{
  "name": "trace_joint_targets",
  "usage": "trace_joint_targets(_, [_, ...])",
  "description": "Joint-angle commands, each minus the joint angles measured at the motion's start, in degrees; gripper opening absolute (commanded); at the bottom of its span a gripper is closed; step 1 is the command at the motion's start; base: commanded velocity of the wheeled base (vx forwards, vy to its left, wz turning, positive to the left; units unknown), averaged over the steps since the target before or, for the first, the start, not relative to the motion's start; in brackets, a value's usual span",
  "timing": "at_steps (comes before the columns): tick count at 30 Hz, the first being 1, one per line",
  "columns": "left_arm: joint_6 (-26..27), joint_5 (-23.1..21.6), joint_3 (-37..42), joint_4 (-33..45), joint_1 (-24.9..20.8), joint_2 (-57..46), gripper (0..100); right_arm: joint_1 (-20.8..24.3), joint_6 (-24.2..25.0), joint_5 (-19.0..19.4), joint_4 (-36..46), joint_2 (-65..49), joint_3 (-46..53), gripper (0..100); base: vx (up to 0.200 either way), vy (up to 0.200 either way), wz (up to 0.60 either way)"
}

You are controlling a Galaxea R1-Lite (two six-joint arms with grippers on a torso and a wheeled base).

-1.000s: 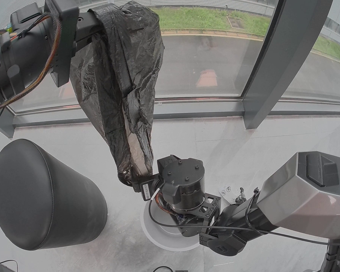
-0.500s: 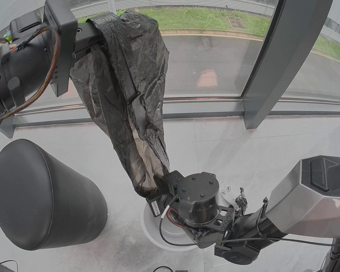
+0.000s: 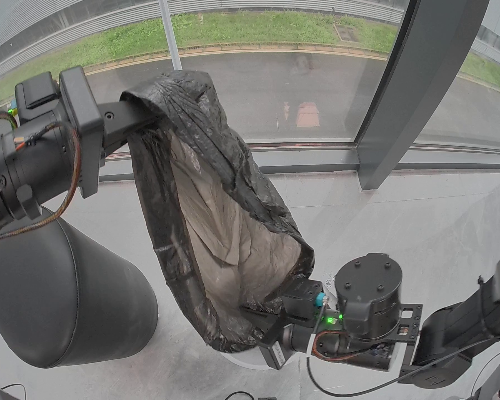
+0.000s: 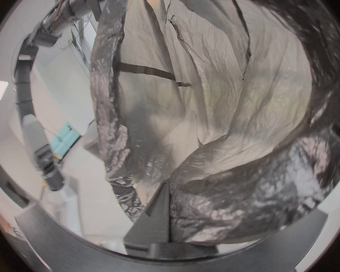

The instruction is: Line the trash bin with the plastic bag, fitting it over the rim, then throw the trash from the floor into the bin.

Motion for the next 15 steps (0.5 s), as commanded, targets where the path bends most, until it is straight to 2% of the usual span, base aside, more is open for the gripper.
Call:
trace_joint_targets(1, [-1.87, -4.04, 5.92, -2.41, 3.16, -0.98, 0, -1.18, 6.37, 8.88, 9.25, -12.72, 0.83, 0, 0.000, 0.000, 0.00])
trace_joint_targets(2, [-2.75, -5.71, 7.41, -3.55, 3.78, -0.98, 0, -2.15, 8.57, 12.83, 13.20, -14.57, 0.21, 0, 0.000, 0.000, 0.00])
trace_joint_targets(3, [-3.46, -6.68, 8.21, -4.25, 4.04, -0.89, 0, -2.76, 9.53, 14.59, 15.05, -15.27, -0.05, 0, 0.000, 0.000, 0.00])
trace_joint_targets(10, [-5.48, -11.95, 12.78, -7.68, 5.18, -0.63, 0, -4.69, 13.84, 21.97, 22.69, -17.73, -0.14, 0, 0.000, 0.000, 0.00])
trace_joint_targets(15, [-5.48, -13.62, 15.76, -10.23, 6.59, -0.36, 0, -6.63, 16.39, 26.46, 30.08, -19.84, -1.72, 0, 0.000, 0.000, 0.00])
